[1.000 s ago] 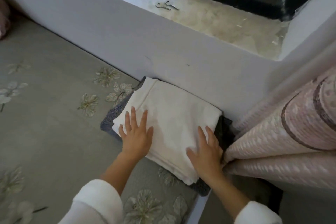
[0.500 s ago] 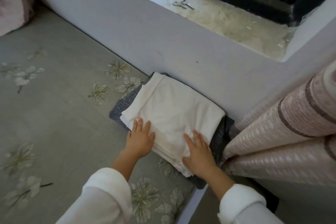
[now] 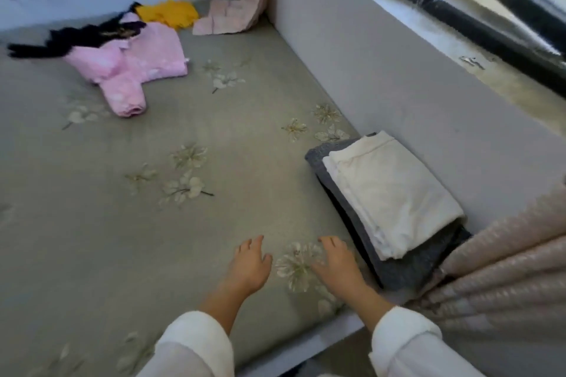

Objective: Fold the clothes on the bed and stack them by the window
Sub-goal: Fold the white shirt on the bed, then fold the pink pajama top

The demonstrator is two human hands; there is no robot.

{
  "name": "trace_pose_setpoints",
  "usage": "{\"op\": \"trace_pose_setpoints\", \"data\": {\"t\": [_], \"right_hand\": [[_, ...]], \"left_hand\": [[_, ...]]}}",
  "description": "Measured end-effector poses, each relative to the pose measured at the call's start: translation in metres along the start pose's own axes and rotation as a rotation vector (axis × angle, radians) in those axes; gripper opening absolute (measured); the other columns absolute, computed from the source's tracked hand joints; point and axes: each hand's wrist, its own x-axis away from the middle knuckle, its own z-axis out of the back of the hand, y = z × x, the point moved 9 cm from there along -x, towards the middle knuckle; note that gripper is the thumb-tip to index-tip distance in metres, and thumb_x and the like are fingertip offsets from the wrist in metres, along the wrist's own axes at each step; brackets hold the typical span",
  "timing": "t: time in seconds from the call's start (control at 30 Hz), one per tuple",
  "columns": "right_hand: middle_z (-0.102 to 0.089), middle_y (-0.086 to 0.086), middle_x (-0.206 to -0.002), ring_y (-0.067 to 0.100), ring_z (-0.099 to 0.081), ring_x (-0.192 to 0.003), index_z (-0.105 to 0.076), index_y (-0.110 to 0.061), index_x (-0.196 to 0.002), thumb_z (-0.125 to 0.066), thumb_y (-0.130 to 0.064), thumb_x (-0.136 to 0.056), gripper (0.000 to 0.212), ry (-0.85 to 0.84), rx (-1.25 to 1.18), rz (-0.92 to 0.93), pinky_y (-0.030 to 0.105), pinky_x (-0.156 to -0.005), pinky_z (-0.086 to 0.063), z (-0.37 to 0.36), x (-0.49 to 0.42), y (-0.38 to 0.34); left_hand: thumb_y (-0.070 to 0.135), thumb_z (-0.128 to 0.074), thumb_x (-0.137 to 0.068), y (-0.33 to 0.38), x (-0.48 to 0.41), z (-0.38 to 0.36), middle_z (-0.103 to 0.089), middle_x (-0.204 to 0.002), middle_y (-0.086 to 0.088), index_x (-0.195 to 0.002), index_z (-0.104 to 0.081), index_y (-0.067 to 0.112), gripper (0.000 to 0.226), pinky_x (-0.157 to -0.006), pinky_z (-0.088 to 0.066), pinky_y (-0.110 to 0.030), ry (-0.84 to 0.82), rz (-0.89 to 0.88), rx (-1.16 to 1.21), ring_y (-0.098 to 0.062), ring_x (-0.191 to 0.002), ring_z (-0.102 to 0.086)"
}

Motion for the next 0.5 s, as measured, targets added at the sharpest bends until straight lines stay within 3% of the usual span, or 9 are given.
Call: {"op": "trace_pose_setpoints", "data": {"t": [0.17,0.5], "right_hand": [[-0.042,0.006,-0.139,0.022,-0.04,-0.128,-0.039,-0.014,-0.139,-0.059,-0.029,-0.089,0.056,-0.066,-0.013,0.177,0.027,-0.102,-0.03,-0.056,0.026,-0.134],[-0.039,0.004,-0.142,0.022,-0.041,-0.129,-0.036,-0.015,-0.142,-0.055,-0.034,-0.092,0.057,-0.272,0.087,0.52,0.032,-0.103,-0.036,-0.188,0.112,-0.371]], "left_hand": [[0.032,-0.039,-0.099,-0.112,0.083,0.072,-0.033,-0.151,-0.01,-0.149,-0.027,0.016,0.053,-0.111,-0.028,-0.036,0.189,0.118,0.067,-0.028,-0.137,-0.028],[0.028,-0.041,-0.098,-0.347,0.279,0.157,-0.035,-0.148,-0.011,-0.145,-0.032,0.015,0.049,-0.11,-0.028,-0.037,0.473,0.451,0.204,-0.03,-0.136,-0.028]]}}
